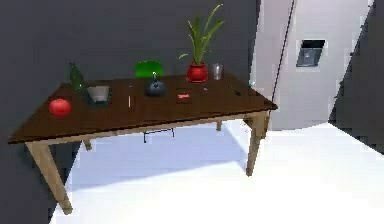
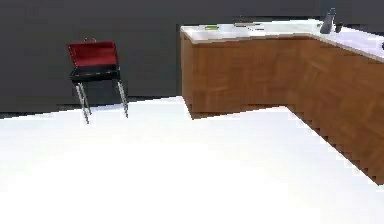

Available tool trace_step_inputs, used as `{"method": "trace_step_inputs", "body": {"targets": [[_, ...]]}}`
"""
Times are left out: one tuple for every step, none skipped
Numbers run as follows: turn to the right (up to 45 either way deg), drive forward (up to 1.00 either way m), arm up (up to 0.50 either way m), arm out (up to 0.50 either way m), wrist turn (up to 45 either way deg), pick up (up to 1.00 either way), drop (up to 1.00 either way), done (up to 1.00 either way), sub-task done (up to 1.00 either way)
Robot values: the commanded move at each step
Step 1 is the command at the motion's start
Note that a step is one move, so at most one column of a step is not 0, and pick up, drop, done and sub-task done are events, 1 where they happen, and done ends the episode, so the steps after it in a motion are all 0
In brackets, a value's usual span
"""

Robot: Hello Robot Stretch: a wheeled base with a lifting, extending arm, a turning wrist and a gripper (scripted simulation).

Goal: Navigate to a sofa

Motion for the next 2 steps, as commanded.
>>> {"method": "trace_step_inputs", "body": {"targets": [[45.0,0.0,0.0,0.0,0.0,0.0,0.0,0.0,0.0],[30.0,0.0,0.0,0.0,0.0,0.0,0.0,0.0,0.0]]}}
